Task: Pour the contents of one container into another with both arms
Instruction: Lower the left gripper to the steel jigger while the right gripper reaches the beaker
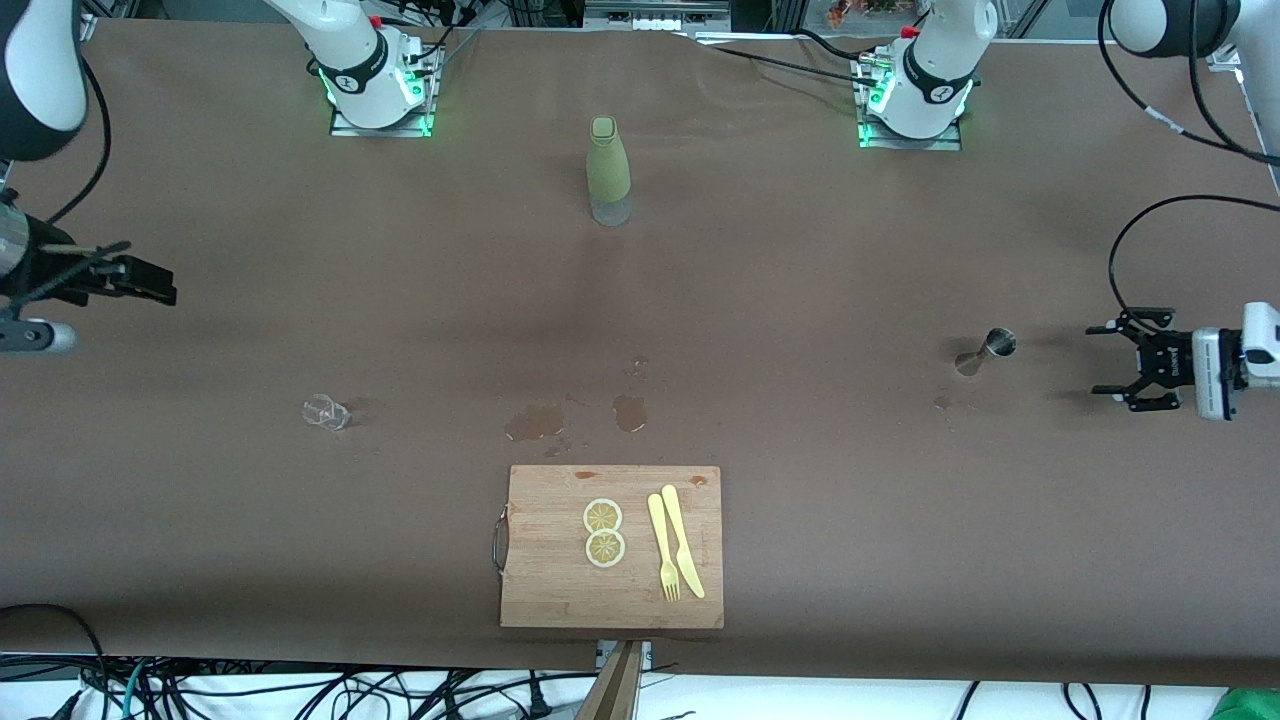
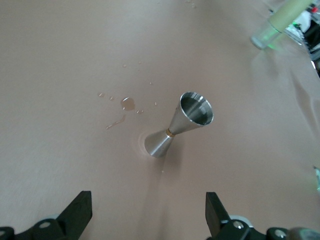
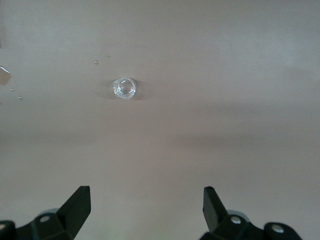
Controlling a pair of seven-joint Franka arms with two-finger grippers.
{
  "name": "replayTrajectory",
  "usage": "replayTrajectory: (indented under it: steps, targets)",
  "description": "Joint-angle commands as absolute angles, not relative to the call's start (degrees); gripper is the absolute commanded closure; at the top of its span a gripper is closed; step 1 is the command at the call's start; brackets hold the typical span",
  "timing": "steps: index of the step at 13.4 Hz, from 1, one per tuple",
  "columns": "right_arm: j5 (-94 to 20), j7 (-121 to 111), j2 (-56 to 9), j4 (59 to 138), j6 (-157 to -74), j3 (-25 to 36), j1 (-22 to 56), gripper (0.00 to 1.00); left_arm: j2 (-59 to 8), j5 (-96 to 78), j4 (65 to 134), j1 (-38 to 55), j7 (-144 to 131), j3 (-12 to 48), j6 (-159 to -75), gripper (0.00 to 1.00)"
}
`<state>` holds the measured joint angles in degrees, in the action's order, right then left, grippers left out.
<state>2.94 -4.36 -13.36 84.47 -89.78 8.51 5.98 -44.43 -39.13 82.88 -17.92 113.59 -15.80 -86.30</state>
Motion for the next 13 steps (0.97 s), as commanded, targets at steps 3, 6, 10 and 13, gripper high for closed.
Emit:
replayTrajectory:
  steps: [3, 6, 10, 13]
  targets:
    - [-0.3, -4.0, -17.4, 85.0, -90.4, 8.3, 5.1, 0.00, -52.5, -47.8, 79.9, -20.6, 130.6, -14.1, -84.1, 0.00]
    - [-0.4, -13.6, -20.6, 85.0, -91.5, 8.4, 4.9, 0.00, -55.5, -51.9, 80.6, -20.4, 141.2, -14.1, -83.8, 0.00]
    - [-6.8, -38.2, -24.9, 85.2, -99.0, 8.8, 1.2, 0.00, -57.1, -54.9, 80.6, -20.0, 146.9, -14.0, -81.0, 0.00]
    - [-17.3, -58.9, -29.2, 85.2, -102.2, 9.3, -2.1, 0.00, -58.1, -54.9, 80.9, -19.8, 151.4, -11.7, -79.1, 0.00]
